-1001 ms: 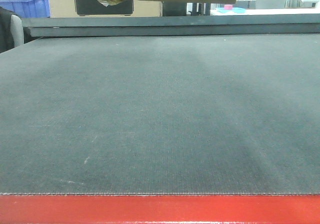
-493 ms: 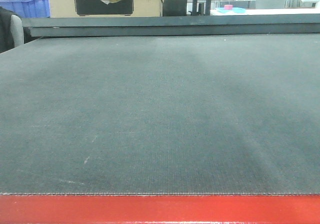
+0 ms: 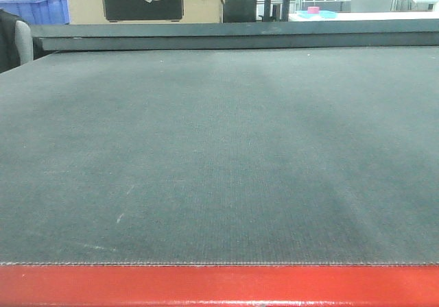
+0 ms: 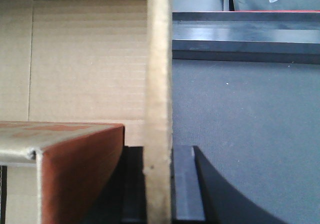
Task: Stack two boxes on right shelf middle
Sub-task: 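Hold the boxes raised while the base drives to the steel shelf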
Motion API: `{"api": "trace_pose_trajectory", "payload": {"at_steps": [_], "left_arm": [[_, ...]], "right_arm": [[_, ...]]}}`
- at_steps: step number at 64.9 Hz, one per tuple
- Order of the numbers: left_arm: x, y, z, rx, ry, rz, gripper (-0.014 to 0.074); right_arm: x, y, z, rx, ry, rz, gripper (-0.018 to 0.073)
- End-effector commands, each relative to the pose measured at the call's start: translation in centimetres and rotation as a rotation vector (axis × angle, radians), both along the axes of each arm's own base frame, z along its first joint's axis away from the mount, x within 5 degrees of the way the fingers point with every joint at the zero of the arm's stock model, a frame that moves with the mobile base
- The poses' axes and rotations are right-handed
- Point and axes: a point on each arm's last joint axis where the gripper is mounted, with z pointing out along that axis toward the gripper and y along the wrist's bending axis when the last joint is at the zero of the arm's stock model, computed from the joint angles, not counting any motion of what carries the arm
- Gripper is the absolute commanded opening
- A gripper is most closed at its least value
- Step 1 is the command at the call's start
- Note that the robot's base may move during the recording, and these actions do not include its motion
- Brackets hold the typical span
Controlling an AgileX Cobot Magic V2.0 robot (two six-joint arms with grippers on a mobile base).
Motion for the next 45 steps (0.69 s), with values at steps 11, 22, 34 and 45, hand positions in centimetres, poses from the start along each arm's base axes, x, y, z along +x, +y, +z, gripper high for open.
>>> {"api": "trace_pose_trajectory", "payload": {"at_steps": [11,22,34,45], "left_arm": [[-0.43,0.46,1.05,0.008,-0.06,0.007,-0.0111],[-0.42,0.45,1.06,0.008,-0.061,0.006,-0.0111],[-0.42,0.45,1.06,0.008,-0.061,0.006,-0.0111],[-0.42,0.46,1.07,0.009,-0.062,0.007,-0.0111]], "right_arm": [[-0.63,-0.41,1.75,0.008,-0.11,0.011,-0.0155],[-0.63,-0.41,1.75,0.008,-0.11,0.011,-0.0155],[-0.48,-0.35,1.62,0.007,-0.106,0.011,-0.0155],[-0.48,-0.35,1.62,0.007,-0.106,0.011,-0.0155]]}}
